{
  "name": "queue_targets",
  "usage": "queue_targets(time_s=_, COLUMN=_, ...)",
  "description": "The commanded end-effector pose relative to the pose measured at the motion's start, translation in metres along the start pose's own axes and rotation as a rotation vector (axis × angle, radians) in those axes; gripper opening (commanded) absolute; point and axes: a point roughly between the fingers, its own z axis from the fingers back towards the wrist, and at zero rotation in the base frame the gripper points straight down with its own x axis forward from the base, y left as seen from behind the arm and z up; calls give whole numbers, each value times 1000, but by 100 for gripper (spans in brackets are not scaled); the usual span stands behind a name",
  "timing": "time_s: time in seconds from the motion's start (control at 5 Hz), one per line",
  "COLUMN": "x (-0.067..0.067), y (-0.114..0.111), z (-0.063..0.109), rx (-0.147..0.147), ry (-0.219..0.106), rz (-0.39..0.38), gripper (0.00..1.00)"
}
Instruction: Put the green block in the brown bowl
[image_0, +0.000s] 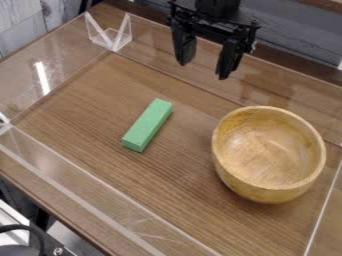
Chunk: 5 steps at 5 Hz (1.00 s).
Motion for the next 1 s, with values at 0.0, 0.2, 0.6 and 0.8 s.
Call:
queue_targets(time_s=0.0, x=-5, y=13, z=-11, rx=-2, ry=2, rz=3, gripper=100)
queue_targets(time_s=0.2, x=-20, y=32, z=-34, rx=-2, ry=9, rz=1, gripper=100)
queue_targets(time_s=0.6, x=-39, y=57, z=-48, rx=-3, ry=-62, rz=-27, gripper=100)
queue_targets(time_s=0.8, x=-38, y=58, z=-53, rx=-7, ry=-92, rz=-34, gripper=100)
